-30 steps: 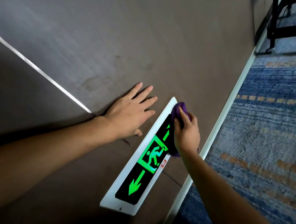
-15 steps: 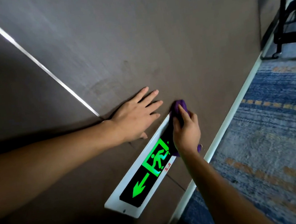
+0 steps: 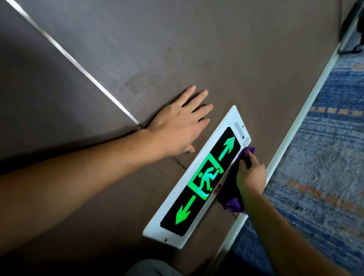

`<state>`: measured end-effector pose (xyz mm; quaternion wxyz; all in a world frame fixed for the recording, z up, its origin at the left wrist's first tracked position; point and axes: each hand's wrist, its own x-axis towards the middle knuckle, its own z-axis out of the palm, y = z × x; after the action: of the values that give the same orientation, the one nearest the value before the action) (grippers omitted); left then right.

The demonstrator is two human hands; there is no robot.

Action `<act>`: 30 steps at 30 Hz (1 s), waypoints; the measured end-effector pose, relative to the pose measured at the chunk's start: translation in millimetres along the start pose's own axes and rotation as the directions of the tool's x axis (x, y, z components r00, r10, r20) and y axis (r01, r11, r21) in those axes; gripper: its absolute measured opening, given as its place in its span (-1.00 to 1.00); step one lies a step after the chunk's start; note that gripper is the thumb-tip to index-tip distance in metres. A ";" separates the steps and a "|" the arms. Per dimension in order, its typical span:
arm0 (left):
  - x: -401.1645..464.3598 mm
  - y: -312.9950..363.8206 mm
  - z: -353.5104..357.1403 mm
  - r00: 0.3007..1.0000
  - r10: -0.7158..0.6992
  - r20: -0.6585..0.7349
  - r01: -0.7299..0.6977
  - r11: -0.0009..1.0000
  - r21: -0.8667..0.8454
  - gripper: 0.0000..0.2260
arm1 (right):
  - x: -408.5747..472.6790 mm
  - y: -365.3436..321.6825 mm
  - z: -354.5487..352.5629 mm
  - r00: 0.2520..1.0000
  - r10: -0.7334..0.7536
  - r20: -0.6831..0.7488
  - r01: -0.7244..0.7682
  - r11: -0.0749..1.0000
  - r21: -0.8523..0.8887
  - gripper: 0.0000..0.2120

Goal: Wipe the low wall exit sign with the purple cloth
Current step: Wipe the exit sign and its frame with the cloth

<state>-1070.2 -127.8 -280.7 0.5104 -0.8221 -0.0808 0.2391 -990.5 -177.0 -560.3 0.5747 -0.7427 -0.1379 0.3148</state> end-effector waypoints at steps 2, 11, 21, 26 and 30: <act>0.5 -0.7 -0.7 1.000 0.000 -0.008 -0.001 1.000 -0.007 -0.22 | 3.8 -20.2 -1.5 0.993 -0.095 -0.072 0.100 0.993 0.058 -0.62; -1.0 -2.1 -1.2 0.999 -0.015 -0.036 0.011 0.994 -0.110 -0.24 | 32.5 -54.1 -19.3 0.999 -0.033 -0.037 0.034 0.999 0.013 -0.62; -1.2 -0.5 -4.5 0.999 0.001 -0.033 -0.005 0.991 -0.133 -0.31 | -16.5 -69.4 -17.6 0.995 -0.100 0.002 0.099 0.980 0.171 -0.59; -0.5 -3.1 -3.3 0.998 -0.005 -0.063 -0.004 0.989 -0.147 -0.32 | -6.7 -137.1 -19.4 0.840 -0.535 -0.088 0.542 0.834 0.104 -0.59; -5.3 -1.9 -2.5 0.997 -0.030 -0.069 0.020 0.991 -0.134 -0.27 | -1.4 -107.1 -9.1 0.912 -0.366 -0.187 0.394 0.908 0.145 -0.57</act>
<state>-1073.4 -130.9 -276.5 0.4601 -0.8610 -0.0889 0.1976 -969.0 -152.5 -457.8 0.6987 -0.6687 -0.2060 0.1489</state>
